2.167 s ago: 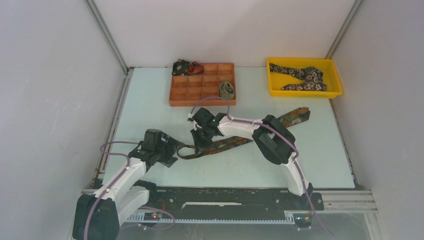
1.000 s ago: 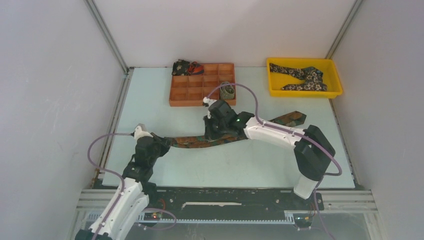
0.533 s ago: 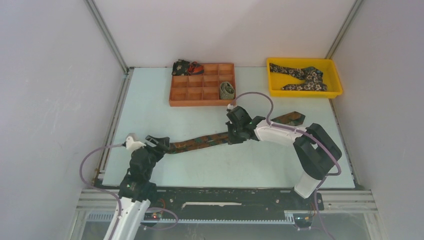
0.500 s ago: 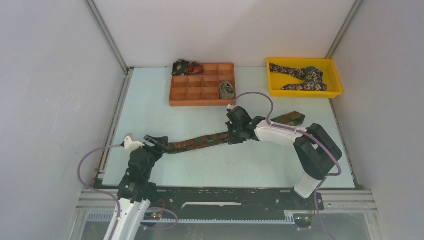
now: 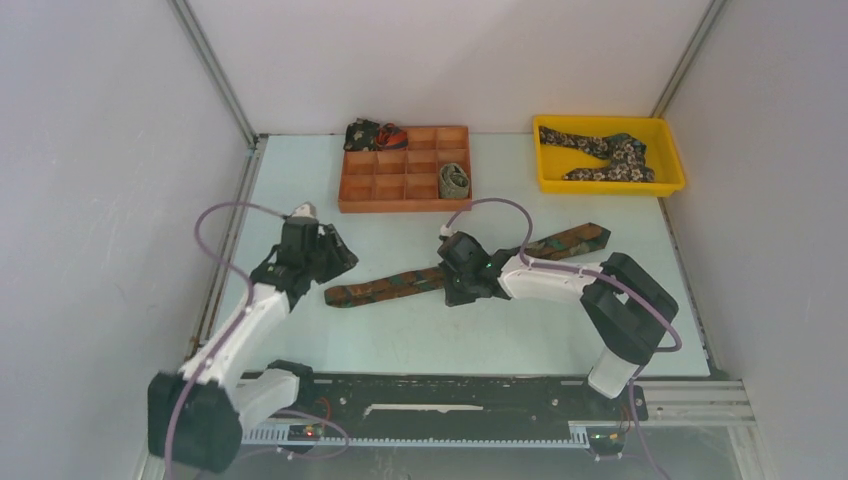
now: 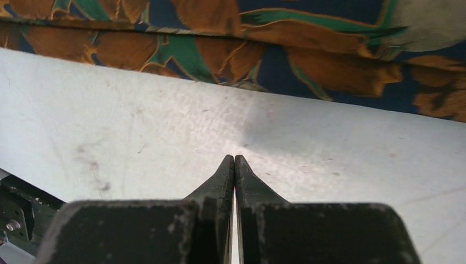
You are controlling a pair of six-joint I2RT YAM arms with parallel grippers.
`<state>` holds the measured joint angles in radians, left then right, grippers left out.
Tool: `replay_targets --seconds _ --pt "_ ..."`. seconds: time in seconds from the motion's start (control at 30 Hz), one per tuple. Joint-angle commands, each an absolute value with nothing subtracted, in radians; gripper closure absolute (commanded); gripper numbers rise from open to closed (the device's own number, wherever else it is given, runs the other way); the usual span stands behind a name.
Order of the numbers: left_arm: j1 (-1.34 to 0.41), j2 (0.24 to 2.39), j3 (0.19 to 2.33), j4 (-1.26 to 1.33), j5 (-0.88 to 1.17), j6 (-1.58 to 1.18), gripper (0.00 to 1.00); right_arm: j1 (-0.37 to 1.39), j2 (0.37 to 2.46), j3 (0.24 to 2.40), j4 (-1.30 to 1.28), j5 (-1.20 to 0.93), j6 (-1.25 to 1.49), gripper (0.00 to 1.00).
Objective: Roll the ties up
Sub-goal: Flatten out the tie at the center of the board.
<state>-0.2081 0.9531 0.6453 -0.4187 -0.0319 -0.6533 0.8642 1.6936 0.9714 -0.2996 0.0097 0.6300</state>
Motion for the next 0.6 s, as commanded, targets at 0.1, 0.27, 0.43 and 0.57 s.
replay_targets --seconds 0.1,0.27,0.43,0.57 --pt "-0.261 1.295 0.812 -0.386 0.188 -0.498 0.50 0.913 1.757 0.972 -0.211 0.019 0.690 0.98" --pt "-0.350 1.492 0.924 -0.401 0.143 -0.488 0.52 0.914 1.794 0.973 -0.182 0.012 0.691 0.97" --pt "-0.385 1.634 1.023 -0.396 0.126 -0.496 0.53 0.911 1.825 0.973 -0.163 -0.024 0.696 0.97" --pt "-0.412 1.728 1.099 -0.435 0.110 -0.476 0.54 0.902 1.849 0.981 -0.159 -0.029 0.698 0.97"
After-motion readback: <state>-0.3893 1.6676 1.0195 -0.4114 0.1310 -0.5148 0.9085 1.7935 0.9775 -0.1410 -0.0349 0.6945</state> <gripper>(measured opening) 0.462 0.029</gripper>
